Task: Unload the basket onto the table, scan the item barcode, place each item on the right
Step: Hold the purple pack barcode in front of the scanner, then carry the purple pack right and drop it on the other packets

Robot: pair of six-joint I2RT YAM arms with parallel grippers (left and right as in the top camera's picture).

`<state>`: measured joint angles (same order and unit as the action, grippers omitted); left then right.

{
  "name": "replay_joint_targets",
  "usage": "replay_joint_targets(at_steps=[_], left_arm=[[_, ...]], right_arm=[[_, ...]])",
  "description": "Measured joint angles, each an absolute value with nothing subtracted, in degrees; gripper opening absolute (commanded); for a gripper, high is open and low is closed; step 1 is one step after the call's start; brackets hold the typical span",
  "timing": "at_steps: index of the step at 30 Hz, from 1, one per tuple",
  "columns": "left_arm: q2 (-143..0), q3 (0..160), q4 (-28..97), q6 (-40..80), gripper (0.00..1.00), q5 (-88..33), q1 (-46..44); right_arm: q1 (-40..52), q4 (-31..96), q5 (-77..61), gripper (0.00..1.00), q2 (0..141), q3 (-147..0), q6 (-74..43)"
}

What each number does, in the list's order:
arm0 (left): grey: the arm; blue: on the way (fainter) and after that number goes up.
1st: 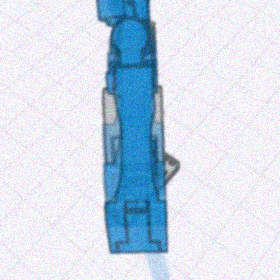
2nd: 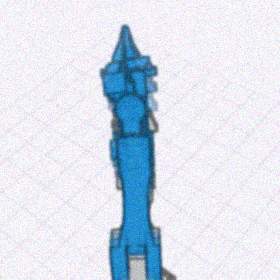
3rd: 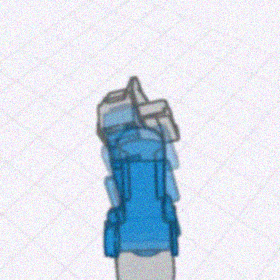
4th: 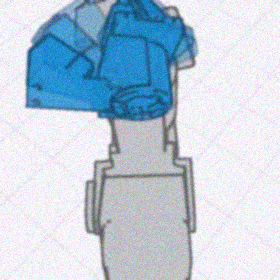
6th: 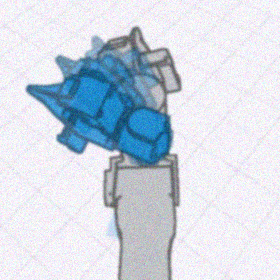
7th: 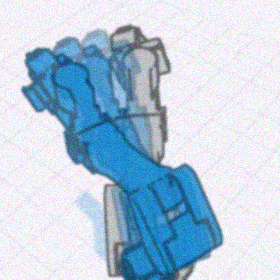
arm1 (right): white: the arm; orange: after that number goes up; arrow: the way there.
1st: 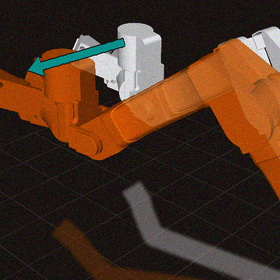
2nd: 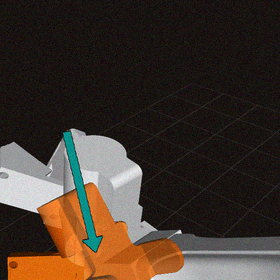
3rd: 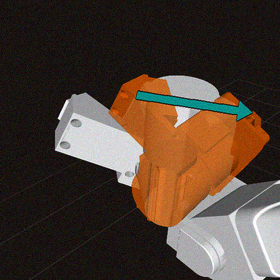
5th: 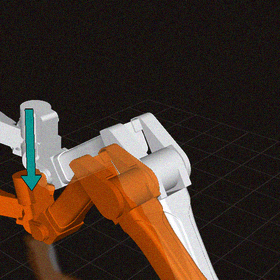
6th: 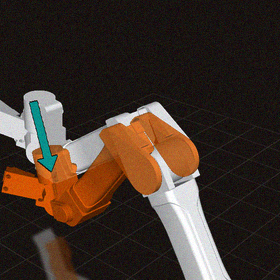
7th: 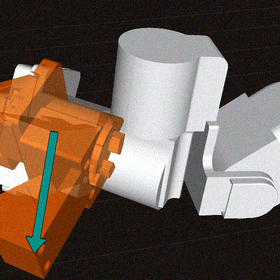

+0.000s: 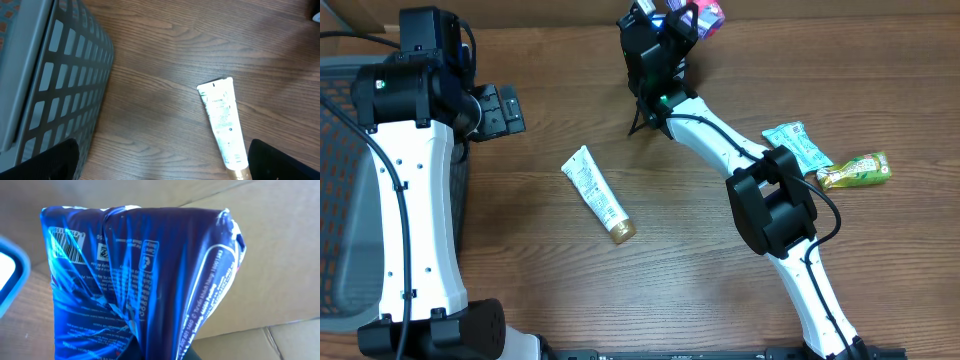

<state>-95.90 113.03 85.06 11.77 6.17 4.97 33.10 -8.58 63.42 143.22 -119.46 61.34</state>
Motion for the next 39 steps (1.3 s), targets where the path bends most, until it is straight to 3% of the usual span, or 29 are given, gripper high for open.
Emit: replay_joint_targets(at_steps=[6,17,23,27,29,31,39], left_arm=[[-95.9,113.0,85.1,11.8,1.00,6.2,5.0],[-95.9,113.0,85.1,11.8,1.00,6.2,5.0],[-95.9,113.0,85.1,11.8,1.00,6.2,5.0],[-95.9,113.0,85.0,11.8,0.99,6.2,5.0],[-95.9,113.0,85.0,11.7,1.00,6.2,5.0],[-95.9,112.9,85.1,11.8,1.00,6.2,5.0],[-95.9,112.9,85.1,11.7,0.99,6.2,5.0]], right_arm=[[33.1,0.7,62.1,0.04,143.3,-119.4,57.3],[33.2,-7.7,64.9,0.04,143.3,-119.4,58.7],[34.2,-5.8,66.8,0.04,142.1,-119.4,57.8],[35.4,7.5,66.8,0.04,136.7,-118.9,52.8],[36.2,21.6,63.5,0.04,131.1,-119.1,46.7],[36.8,34.9,57.4,0.04,125.5,-119.0,39.6],[35.6,59.3,29.8,0.04,112.7,-119.3,15.1]])
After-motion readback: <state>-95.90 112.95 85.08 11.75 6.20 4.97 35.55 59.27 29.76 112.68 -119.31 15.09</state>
